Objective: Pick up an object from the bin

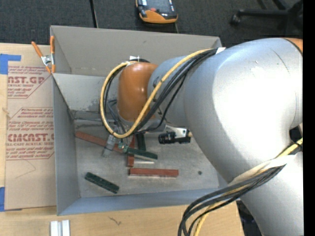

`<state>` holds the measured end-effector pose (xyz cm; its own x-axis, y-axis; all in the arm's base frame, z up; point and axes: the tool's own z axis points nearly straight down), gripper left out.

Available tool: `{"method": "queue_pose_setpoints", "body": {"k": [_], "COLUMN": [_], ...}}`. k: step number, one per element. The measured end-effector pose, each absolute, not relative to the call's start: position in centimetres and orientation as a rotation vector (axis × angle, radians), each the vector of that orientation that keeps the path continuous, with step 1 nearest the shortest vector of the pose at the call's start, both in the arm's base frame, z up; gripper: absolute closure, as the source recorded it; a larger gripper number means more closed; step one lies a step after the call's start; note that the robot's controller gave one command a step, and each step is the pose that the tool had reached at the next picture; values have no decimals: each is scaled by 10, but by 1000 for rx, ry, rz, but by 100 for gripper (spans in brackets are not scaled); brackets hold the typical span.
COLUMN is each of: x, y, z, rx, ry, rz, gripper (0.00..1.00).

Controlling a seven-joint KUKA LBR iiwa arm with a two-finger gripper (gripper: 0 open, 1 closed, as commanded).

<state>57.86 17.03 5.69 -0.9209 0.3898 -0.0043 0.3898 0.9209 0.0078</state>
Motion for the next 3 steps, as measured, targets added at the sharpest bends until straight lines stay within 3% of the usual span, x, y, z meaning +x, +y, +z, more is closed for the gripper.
{"method": "queue_pose_setpoints", "body": {"k": [2, 3], "x": [576, 576], "y": [170, 170], "z": [66, 84], "rx": [650, 646], "ry": [3073, 3075], "rz": [6, 2], "gripper": [100, 100]}}
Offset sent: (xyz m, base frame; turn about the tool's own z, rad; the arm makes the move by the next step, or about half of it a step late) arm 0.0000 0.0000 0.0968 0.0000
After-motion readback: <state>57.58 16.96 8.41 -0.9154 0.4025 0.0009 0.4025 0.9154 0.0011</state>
